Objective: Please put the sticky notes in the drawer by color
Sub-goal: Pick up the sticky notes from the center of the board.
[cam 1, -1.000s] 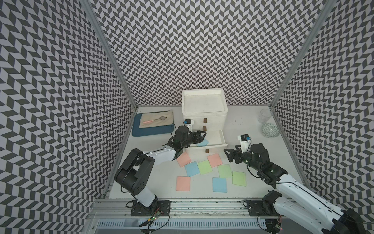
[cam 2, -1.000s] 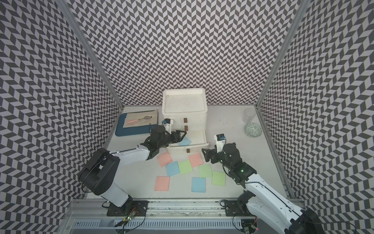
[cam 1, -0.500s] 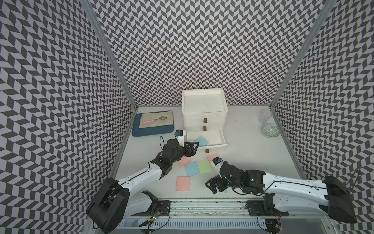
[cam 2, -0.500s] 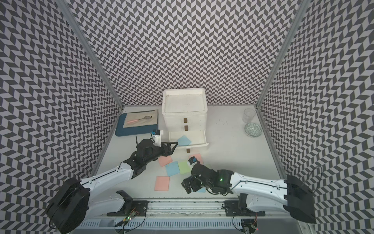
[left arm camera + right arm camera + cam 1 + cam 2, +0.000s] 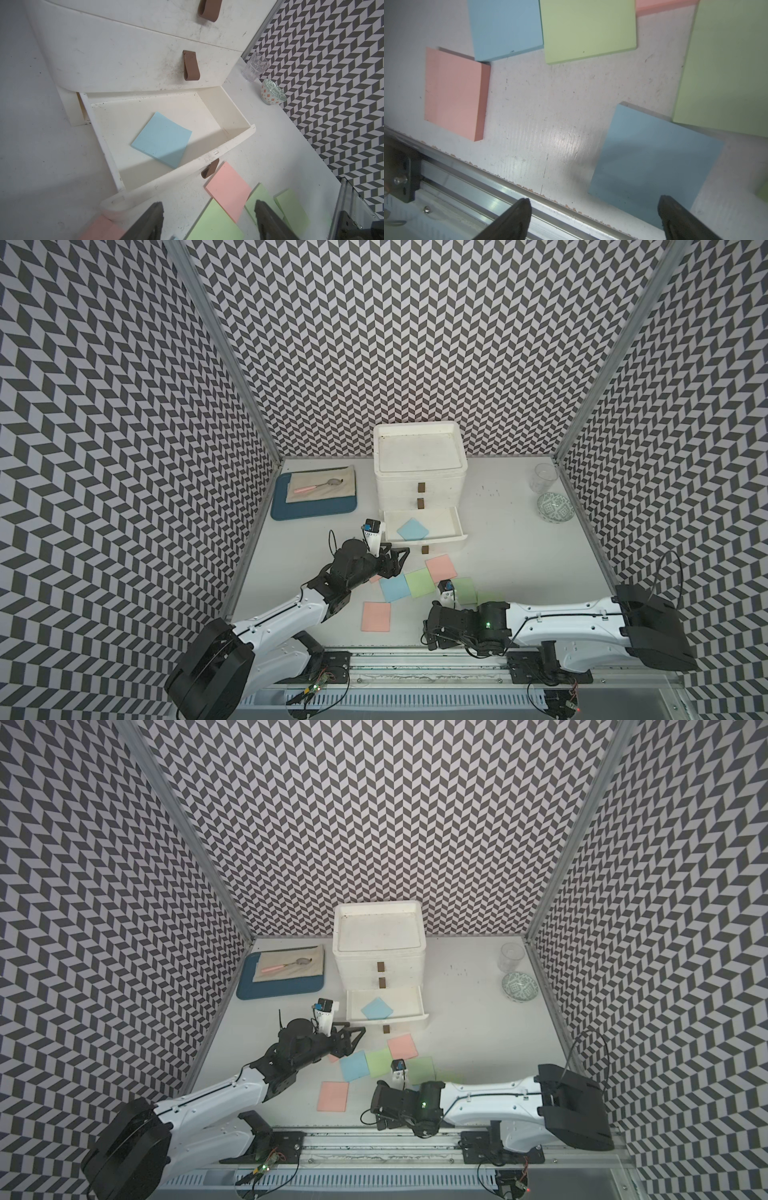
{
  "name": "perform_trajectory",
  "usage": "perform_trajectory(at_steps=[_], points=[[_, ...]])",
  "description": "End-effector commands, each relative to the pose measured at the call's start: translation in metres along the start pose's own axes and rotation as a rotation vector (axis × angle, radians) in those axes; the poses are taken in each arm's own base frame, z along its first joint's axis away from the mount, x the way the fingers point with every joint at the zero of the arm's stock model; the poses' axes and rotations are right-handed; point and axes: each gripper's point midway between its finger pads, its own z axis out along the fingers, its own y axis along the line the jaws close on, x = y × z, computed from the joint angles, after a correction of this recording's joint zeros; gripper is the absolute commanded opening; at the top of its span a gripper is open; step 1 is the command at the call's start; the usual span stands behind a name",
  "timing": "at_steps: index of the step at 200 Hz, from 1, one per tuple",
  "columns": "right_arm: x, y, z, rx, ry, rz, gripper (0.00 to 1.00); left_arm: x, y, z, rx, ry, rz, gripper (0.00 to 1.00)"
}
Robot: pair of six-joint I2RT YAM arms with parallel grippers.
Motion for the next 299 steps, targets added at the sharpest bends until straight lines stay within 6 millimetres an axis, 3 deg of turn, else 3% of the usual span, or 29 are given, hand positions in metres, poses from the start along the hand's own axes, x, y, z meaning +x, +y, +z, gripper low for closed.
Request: perform_trajectory(at_steps=[1, 60, 115, 172, 239, 299], points=[[-0.013, -0.015, -0.012, 0.091, -0.066, 0.049, 0.99, -0.002, 0.0, 0.002, -0.01, -0.003, 0.028, 0.73], [-0.007, -0.037, -0.002, 0.156, -0.073, 0.084, 0.99, 0.0, -0.008, 0.003, 0.01, -0.002, 0.05, 0.73], [-0.012, -0.031, 0.011, 0.139, -0.075, 0.064, 0.99, 0.002, -0.009, 0.004, 0.012, 0.001, 0.057, 0.73], [-0.003, -0.048, 0.023, 0.192, -0.024, 0.051, 0.99, 0.004, -0.01, 0.006, 0.019, 0.008, 0.06, 0.73], [0.007, -0.038, 0.041, 0.234, 0.063, -0.038, 1.0, 0.006, -0.011, 0.008, 0.019, 0.015, 0.061, 0.73], [0.021, -0.049, 0.031, 0.263, 0.113, -0.046, 0.97, 0.006, -0.01, 0.008, 0.017, 0.013, 0.062, 0.73]])
